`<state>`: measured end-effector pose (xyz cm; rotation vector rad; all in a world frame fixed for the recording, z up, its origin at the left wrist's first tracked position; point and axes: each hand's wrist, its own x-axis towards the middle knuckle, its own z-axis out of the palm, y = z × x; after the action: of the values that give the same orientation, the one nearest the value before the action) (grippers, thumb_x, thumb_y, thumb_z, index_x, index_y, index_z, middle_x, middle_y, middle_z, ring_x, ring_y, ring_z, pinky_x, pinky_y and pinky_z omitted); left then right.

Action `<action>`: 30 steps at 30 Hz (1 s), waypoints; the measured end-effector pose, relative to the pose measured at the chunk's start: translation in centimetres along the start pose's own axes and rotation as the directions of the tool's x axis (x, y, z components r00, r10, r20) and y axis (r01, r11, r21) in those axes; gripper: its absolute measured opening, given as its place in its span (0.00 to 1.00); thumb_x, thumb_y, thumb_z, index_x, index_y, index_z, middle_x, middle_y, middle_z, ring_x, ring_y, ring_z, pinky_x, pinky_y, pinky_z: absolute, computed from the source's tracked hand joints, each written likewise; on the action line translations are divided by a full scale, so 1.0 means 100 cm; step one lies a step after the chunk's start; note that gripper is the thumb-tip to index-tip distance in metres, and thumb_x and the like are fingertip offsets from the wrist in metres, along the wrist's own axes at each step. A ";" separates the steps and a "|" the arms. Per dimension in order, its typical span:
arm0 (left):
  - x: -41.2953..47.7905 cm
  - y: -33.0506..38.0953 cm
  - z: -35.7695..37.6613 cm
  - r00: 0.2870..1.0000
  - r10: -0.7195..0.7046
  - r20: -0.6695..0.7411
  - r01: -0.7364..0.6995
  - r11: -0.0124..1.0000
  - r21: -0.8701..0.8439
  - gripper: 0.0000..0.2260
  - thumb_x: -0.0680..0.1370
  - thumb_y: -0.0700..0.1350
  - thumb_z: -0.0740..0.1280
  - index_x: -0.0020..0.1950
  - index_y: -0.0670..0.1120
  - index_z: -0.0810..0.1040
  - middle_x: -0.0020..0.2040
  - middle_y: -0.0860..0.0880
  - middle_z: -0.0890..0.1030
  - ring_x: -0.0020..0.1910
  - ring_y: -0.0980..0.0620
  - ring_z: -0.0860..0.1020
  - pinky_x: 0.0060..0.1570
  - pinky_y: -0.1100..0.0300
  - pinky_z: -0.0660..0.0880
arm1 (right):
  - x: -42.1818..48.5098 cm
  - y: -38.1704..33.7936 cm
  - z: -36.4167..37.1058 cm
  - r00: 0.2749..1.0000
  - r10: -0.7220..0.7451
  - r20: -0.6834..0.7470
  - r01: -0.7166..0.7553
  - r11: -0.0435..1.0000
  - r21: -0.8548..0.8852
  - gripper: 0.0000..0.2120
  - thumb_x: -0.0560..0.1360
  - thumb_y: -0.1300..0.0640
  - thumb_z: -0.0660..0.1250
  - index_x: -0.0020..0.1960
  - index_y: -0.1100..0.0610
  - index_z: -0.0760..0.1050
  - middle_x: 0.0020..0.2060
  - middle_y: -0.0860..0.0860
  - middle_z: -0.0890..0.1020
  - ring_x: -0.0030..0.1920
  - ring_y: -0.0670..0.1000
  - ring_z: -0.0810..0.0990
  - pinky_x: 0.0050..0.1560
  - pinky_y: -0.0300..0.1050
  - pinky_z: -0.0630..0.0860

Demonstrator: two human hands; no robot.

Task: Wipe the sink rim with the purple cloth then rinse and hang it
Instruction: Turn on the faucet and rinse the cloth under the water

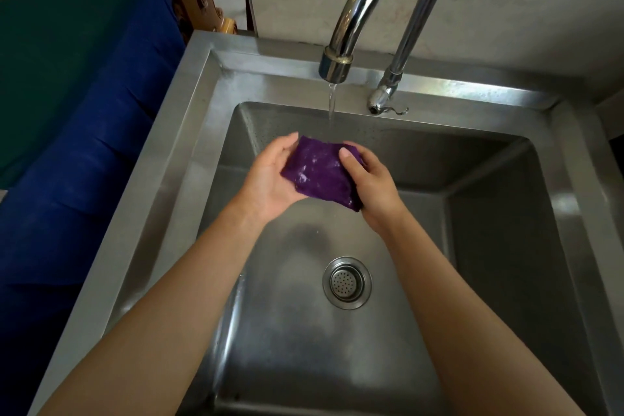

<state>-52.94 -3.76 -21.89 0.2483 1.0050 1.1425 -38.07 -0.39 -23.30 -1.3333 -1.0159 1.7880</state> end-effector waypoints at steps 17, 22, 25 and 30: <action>0.023 -0.015 0.033 0.758 0.386 -0.526 -0.117 0.873 0.473 0.26 0.75 0.64 0.57 0.29 0.46 0.75 0.31 0.45 0.80 0.38 0.40 0.82 0.41 0.46 0.79 | 0.000 -0.018 0.045 0.921 -0.387 -0.042 0.312 0.799 -0.515 0.15 0.78 0.45 0.59 0.35 0.50 0.66 0.28 0.46 0.74 0.31 0.47 0.72 0.37 0.45 0.71; 0.023 -0.019 0.036 0.782 0.383 -0.492 -0.137 0.875 0.463 0.24 0.78 0.59 0.58 0.28 0.45 0.72 0.28 0.47 0.76 0.31 0.45 0.77 0.36 0.50 0.76 | 0.012 -0.023 0.039 0.932 -0.351 -0.094 0.204 0.718 -0.666 0.21 0.80 0.45 0.50 0.31 0.50 0.63 0.28 0.48 0.72 0.34 0.53 0.73 0.37 0.46 0.68; 0.017 -0.016 0.042 0.775 0.432 -0.461 -0.195 0.858 0.476 0.21 0.78 0.58 0.58 0.32 0.46 0.73 0.31 0.49 0.77 0.34 0.50 0.77 0.40 0.55 0.76 | 0.019 -0.026 0.034 0.950 -0.298 -0.096 0.165 0.735 -0.657 0.20 0.81 0.46 0.50 0.32 0.51 0.65 0.36 0.52 0.76 0.39 0.52 0.73 0.43 0.45 0.68; 0.016 0.003 0.047 0.783 0.390 -0.485 -0.156 0.877 0.455 0.20 0.79 0.60 0.52 0.41 0.49 0.76 0.42 0.50 0.80 0.45 0.50 0.80 0.47 0.55 0.77 | 0.007 -0.037 0.030 0.918 -0.382 0.105 0.370 0.733 -0.571 0.15 0.81 0.50 0.53 0.56 0.55 0.75 0.51 0.51 0.79 0.51 0.48 0.76 0.54 0.43 0.70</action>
<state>-49.44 -0.83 -19.89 0.4032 1.7888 1.3107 -40.87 1.39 -19.88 -1.3453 -1.7832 1.1852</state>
